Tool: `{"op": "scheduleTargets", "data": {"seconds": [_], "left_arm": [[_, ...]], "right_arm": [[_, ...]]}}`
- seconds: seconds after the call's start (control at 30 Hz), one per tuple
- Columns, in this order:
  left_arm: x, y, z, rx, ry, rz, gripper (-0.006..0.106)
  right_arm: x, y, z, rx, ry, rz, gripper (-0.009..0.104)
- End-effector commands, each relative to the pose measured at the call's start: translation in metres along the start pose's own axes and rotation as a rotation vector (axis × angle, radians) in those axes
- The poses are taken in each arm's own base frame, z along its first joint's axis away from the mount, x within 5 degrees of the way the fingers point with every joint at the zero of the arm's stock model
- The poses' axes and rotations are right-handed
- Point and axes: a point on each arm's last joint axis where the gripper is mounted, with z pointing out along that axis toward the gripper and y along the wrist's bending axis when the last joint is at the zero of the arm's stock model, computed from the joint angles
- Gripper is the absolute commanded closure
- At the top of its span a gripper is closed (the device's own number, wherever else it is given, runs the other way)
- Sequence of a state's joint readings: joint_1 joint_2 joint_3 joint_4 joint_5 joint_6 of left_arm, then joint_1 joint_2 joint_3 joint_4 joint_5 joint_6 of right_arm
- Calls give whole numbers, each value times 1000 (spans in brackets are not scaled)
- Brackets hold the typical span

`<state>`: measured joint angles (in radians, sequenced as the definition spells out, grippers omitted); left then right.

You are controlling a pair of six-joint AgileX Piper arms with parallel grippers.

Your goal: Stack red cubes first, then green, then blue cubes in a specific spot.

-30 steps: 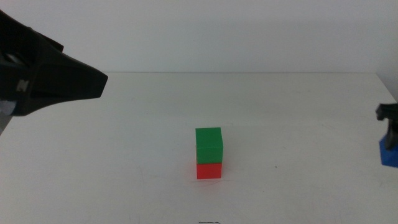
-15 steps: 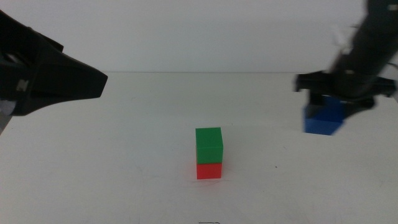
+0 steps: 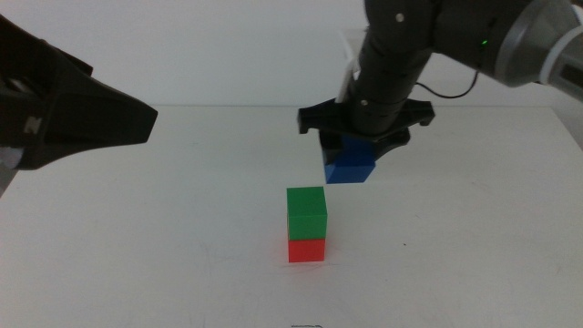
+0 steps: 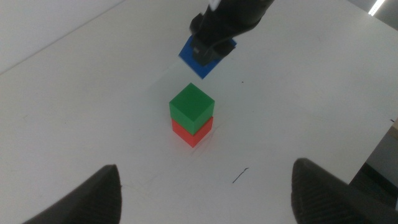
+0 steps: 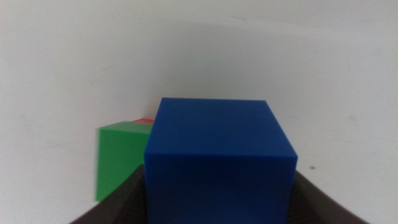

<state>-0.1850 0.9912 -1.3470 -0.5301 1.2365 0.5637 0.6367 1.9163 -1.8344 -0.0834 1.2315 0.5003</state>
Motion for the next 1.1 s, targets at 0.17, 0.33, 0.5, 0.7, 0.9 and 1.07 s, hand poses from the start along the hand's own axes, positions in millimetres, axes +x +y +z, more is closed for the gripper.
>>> {"op": "scheduleTargets", "data": {"seconds": [0.17,0.33,0.5,0.7,0.9,1.07], "left_arm": [[-9,-4,-8,-5,-88,-1,7],[-9,-4,-8,-5,-88,-1,7],[-9,-4,-8,-4,-87,-1,7],[-9,-4,-8,-4,-87,-1,7],[-9,-4,-8,-5,-88,-1,7],[-9,-4,-8,-5,-88,-1,7]], "right_arm": [[9,17,-29,-5,-19,-37,96],[14,25,-29,-4,-22,-19,96],[16,30,-27,-3,-17,-7,96],[19,34,-27,-8,-15,-4,96],[22,41,-26,-10,-17,-8,96],[22,43,-22,2,-24,-1,96]]}}
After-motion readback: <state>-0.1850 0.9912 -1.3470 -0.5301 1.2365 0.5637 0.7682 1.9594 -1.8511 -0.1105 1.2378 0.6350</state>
